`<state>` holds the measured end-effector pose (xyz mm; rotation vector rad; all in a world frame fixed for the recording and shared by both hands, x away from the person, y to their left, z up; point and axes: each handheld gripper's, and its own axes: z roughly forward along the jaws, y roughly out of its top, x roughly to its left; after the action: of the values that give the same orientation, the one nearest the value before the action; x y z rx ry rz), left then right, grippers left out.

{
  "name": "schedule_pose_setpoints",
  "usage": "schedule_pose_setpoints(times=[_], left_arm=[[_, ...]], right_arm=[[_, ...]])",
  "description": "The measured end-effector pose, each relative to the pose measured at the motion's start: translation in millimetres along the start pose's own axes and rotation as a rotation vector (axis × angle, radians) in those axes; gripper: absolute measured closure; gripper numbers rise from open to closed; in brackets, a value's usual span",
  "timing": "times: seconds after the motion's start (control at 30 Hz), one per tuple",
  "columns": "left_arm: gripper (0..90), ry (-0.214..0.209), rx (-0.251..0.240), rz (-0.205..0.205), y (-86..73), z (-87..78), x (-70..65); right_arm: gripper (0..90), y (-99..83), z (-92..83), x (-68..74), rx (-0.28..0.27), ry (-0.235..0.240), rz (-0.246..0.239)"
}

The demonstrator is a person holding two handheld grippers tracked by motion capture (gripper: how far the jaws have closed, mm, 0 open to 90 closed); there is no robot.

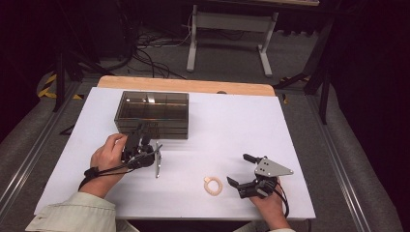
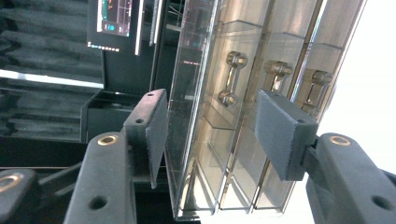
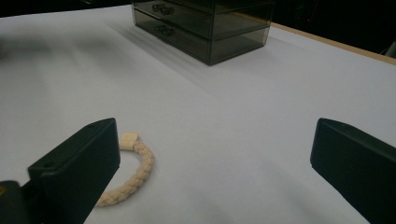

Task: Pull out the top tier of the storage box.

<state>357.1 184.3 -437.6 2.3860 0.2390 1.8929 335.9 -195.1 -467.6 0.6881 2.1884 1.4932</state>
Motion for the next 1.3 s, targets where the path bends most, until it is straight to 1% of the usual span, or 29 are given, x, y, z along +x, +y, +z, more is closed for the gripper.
schedule_pose_setpoints(times=[0.03,0.13,0.2,0.27,0.33,0.37,0.43,0.5,0.53,0.6,0.67,0.9,0.93,1.0,1.23,1.3], left_arm=[[47.3,-0.001,0.0,-0.008,0.0,1.0,-1.3],[48.1,0.002,0.004,0.005,0.9,5.5,-3.7],[48.9,0.0,0.008,0.006,1.2,8.3,-5.4],[50.3,0.008,0.018,0.014,1.9,12.0,-7.6],[51.7,0.004,0.025,0.012,1.9,14.5,-9.2],[52.3,0.005,0.026,0.023,2.1,15.5,-9.1],[53.0,0.009,0.031,0.015,1.9,18.5,-11.1],[55.1,0.012,0.037,0.024,1.8,20.6,-12.5],[56.6,0.02,0.039,0.03,1.9,21.2,-12.9],[57.9,0.024,0.037,0.031,1.7,22.5,-14.0],[59.0,0.024,0.048,0.039,2.0,24.1,-15.1],[63.1,0.022,0.056,0.044,1.7,27.9,-17.5],[63.8,0.022,0.059,0.052,1.9,28.4,-17.4],[65.0,0.023,0.059,0.05,1.9,29.4,-18.6],[69.9,0.048,0.057,0.057,3.2,29.6,-19.7],[73.2,0.058,0.058,0.059,3.3,29.6,-19.3]], right_arm=[[2.1,0.0,0.0,0.1,0.001,-0.001,0.0],[2.1,-0.1,-0.2,0.2,-0.001,-0.003,0.0],[2.1,-0.1,-0.2,0.3,-0.001,-0.006,0.0],[2.0,-0.1,-0.4,0.4,0.0,-0.012,-0.002],[2.0,-0.1,-0.5,0.6,0.0,-0.015,-0.004],[2.0,-0.1,-0.4,0.7,0.001,-0.017,-0.004],[2.0,0.0,-0.4,0.9,0.004,-0.02,-0.005],[2.0,-0.1,-0.3,1.0,0.004,-0.019,-0.005],[2.0,-0.1,-0.3,1.0,0.006,-0.02,-0.009],[2.0,-0.1,-0.3,1.2,0.006,-0.021,-0.011],[2.0,-0.1,0.0,1.4,0.007,-0.023,-0.011],[2.1,-0.1,0.1,1.3,0.007,-0.02,-0.011],[2.1,-0.1,0.2,1.3,0.008,-0.02,-0.012],[2.1,-0.1,0.1,1.3,0.007,-0.019,-0.011],[2.1,-0.1,0.2,1.4,0.008,-0.018,-0.009],[2.1,0.0,0.2,1.6,0.007,-0.017,-0.01]])
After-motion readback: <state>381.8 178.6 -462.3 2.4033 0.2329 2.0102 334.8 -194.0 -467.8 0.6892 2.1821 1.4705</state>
